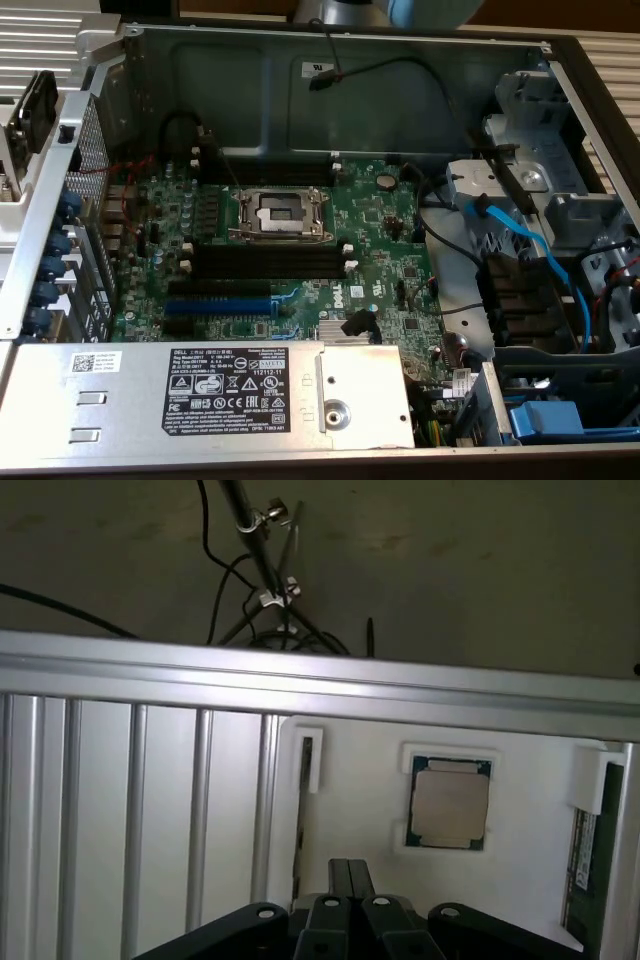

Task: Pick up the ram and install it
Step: 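Pick up the ram and move it above insertion slot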

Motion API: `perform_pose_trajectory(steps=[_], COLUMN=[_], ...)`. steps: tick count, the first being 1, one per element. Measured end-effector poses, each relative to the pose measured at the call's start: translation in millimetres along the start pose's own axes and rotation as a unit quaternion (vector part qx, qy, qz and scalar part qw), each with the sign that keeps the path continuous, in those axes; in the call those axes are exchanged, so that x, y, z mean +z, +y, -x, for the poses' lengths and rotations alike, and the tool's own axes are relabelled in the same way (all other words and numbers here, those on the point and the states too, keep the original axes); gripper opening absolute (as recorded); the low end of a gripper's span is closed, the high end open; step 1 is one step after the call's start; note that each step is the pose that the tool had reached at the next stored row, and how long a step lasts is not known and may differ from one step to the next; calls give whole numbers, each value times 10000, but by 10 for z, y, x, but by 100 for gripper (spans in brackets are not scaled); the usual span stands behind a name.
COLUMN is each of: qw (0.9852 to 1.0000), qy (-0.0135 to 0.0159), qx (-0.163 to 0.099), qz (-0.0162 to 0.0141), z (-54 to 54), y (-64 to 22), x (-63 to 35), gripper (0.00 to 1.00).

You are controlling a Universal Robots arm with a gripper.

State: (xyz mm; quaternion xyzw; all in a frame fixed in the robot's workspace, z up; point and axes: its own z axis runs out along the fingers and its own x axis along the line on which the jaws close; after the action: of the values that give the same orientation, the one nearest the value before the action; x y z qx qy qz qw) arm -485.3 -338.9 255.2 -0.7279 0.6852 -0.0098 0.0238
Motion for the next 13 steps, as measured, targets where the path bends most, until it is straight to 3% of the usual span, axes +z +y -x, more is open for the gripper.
perform_pose_trajectory(steps=[2, 4, 7, 10, 11, 12, 13], qw=[10000, 10000, 9999, 9999, 9999, 9998, 9996], qy=[-56, -94, -123, -124, -126, -130, -134], qx=[3, 5, 6, 6, 7, 9, 12], qz=[9, 22, 32, 50, 83, 146, 229], z=[-42, -79, -121, -125, -126, -126, -127], y=[3, 7, 3, -49, -57, -60, -61], x=[19, 44, 95, 147, 156, 161, 163], gripper=[11, 11, 11, 11, 11, 11, 11])
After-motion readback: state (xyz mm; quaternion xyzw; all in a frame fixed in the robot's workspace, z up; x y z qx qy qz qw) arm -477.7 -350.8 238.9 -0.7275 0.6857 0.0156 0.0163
